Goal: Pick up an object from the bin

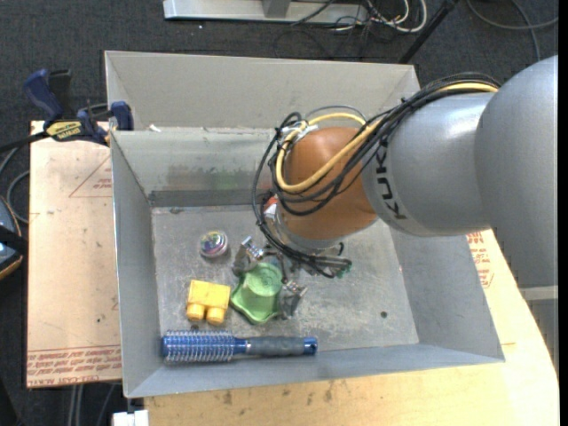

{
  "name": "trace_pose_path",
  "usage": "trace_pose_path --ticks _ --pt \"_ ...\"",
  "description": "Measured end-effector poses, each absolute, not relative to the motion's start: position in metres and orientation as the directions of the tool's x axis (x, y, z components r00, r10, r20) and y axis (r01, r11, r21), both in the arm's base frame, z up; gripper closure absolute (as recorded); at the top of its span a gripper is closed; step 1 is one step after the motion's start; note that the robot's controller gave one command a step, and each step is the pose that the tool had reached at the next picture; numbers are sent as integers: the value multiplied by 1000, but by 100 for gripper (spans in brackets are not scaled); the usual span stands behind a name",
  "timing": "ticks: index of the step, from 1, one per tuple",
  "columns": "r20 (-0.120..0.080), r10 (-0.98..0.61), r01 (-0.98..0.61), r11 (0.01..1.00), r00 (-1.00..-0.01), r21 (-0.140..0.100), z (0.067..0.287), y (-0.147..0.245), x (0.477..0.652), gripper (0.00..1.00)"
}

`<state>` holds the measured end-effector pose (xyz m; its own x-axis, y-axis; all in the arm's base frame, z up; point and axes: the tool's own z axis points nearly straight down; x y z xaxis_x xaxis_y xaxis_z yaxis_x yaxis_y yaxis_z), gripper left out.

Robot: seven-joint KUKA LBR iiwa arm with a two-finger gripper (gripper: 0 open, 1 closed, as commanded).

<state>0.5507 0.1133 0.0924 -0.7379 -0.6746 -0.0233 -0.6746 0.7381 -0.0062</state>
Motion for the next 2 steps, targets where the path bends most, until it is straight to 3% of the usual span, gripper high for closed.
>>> trace_pose_path --ticks 1,2 --pt "-36 -452 -452 892 -891 -6 92 166 549 100" --pt "-47 -349 -349 937 -936 5 91 166 550 100"
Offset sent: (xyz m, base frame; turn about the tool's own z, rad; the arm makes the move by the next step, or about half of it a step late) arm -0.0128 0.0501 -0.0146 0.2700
